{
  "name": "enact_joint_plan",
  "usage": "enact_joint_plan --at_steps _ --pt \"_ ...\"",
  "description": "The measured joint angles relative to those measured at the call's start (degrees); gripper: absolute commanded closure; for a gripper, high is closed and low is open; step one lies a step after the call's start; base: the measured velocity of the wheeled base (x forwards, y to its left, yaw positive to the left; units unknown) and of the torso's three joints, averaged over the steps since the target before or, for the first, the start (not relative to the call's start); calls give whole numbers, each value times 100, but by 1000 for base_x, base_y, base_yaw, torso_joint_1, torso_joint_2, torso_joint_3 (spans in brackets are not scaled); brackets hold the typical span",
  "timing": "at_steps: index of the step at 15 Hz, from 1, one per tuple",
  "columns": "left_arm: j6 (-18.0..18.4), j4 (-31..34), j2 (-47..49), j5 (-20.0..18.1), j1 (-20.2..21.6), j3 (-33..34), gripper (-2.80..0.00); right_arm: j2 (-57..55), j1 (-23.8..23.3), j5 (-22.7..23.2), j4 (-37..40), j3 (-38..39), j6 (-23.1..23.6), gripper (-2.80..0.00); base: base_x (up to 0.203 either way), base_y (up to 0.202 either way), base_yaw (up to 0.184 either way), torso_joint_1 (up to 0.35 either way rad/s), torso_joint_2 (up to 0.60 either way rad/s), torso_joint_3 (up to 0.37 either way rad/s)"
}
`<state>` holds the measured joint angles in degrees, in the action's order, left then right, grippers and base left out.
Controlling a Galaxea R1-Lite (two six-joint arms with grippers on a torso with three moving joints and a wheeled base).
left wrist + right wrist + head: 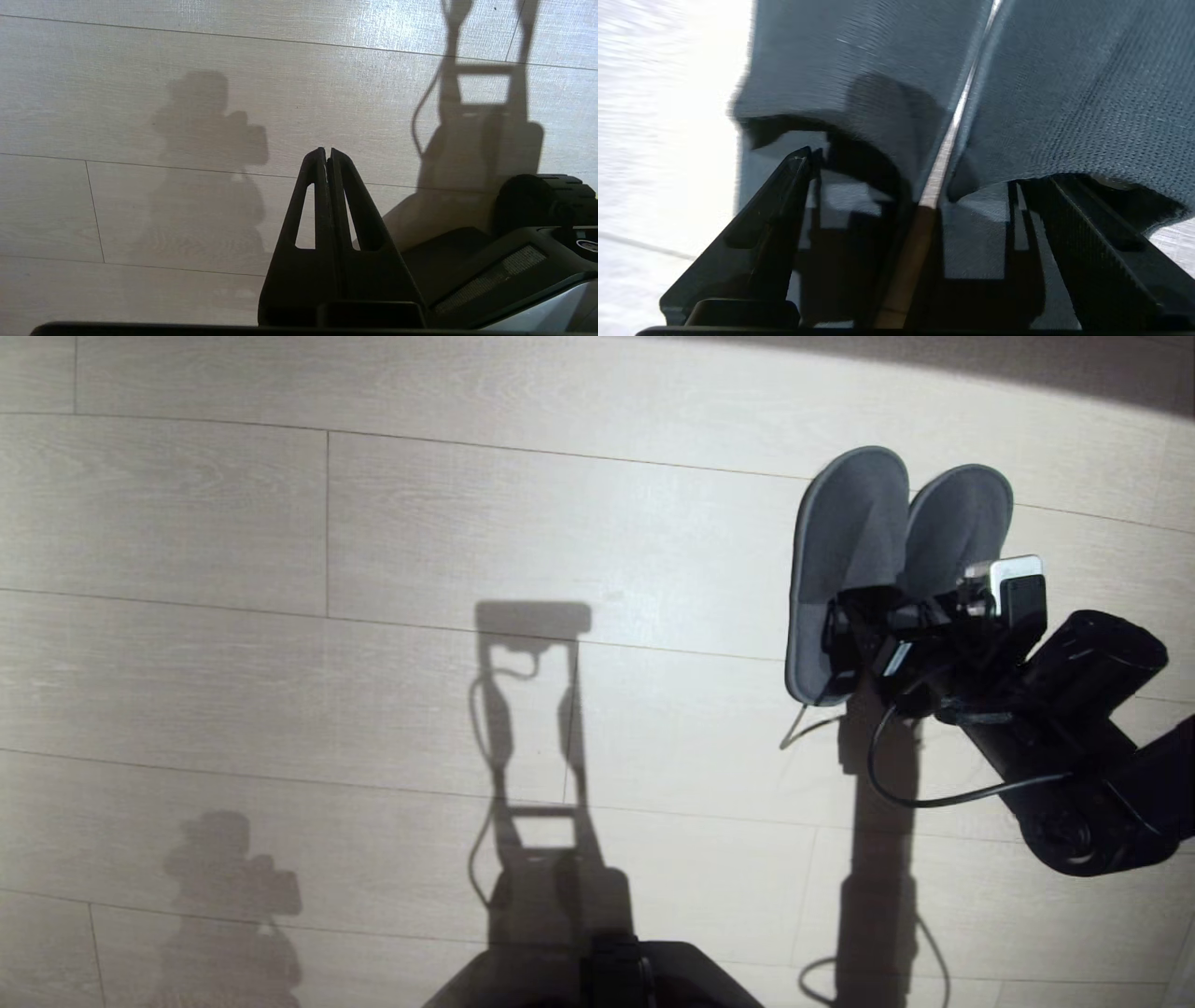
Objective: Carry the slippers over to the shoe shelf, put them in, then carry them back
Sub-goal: Pick up the slippers on the floor
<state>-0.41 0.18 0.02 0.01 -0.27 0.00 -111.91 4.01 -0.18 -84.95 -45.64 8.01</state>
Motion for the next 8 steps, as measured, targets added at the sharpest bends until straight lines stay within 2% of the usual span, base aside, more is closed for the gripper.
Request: enact_joint_plan --at_steps 8 --pt "0 0 0 -4 0 0 0 -551 1 -131 -82 -1026 86 -280 0 0 0 0 0 0"
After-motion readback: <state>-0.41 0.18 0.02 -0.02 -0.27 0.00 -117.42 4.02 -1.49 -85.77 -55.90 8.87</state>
